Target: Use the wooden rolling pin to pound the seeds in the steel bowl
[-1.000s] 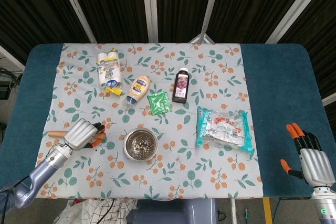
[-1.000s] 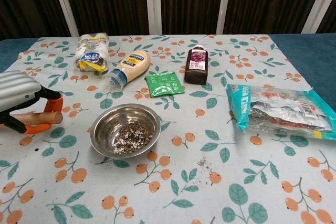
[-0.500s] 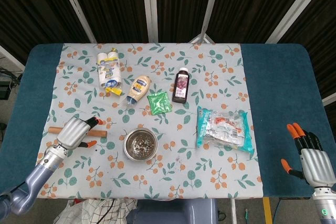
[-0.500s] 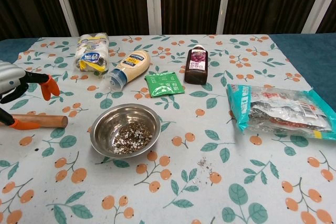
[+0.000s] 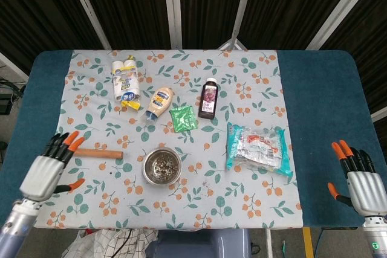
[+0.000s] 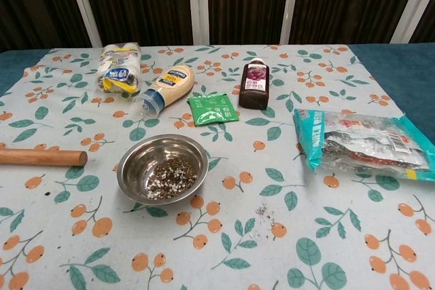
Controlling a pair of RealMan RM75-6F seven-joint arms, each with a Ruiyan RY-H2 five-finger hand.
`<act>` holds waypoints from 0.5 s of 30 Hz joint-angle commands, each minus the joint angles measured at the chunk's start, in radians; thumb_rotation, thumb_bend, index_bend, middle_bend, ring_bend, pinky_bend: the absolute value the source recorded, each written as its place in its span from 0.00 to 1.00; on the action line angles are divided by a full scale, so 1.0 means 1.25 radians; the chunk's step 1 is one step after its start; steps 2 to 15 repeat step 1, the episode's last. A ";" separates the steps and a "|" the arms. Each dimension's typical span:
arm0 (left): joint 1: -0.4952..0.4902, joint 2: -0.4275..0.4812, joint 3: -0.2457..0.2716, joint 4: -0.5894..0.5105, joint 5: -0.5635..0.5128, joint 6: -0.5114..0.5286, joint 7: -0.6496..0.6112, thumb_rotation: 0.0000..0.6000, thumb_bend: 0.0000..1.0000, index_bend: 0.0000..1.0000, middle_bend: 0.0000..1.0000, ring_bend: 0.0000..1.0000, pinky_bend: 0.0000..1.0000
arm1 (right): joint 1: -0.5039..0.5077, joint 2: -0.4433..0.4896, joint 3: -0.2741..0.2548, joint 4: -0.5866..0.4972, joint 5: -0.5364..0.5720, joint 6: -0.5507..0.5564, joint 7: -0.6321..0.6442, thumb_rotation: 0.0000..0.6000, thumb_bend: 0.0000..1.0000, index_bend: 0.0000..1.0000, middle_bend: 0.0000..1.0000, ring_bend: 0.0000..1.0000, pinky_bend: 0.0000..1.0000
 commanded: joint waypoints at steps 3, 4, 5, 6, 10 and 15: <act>0.059 0.040 0.024 -0.037 -0.034 0.041 0.016 1.00 0.12 0.00 0.00 0.00 0.00 | -0.004 -0.006 0.001 0.004 -0.008 0.017 -0.019 1.00 0.35 0.00 0.00 0.00 0.00; 0.059 0.040 0.024 -0.037 -0.034 0.041 0.016 1.00 0.12 0.00 0.00 0.00 0.00 | -0.004 -0.006 0.001 0.004 -0.008 0.017 -0.019 1.00 0.35 0.00 0.00 0.00 0.00; 0.059 0.040 0.024 -0.037 -0.034 0.041 0.016 1.00 0.12 0.00 0.00 0.00 0.00 | -0.004 -0.006 0.001 0.004 -0.008 0.017 -0.019 1.00 0.35 0.00 0.00 0.00 0.00; 0.059 0.040 0.024 -0.037 -0.034 0.041 0.016 1.00 0.12 0.00 0.00 0.00 0.00 | -0.004 -0.006 0.001 0.004 -0.008 0.017 -0.019 1.00 0.35 0.00 0.00 0.00 0.00; 0.059 0.040 0.024 -0.037 -0.034 0.041 0.016 1.00 0.12 0.00 0.00 0.00 0.00 | -0.004 -0.006 0.001 0.004 -0.008 0.017 -0.019 1.00 0.35 0.00 0.00 0.00 0.00; 0.059 0.040 0.024 -0.037 -0.034 0.041 0.016 1.00 0.12 0.00 0.00 0.00 0.00 | -0.004 -0.006 0.001 0.004 -0.008 0.017 -0.019 1.00 0.35 0.00 0.00 0.00 0.00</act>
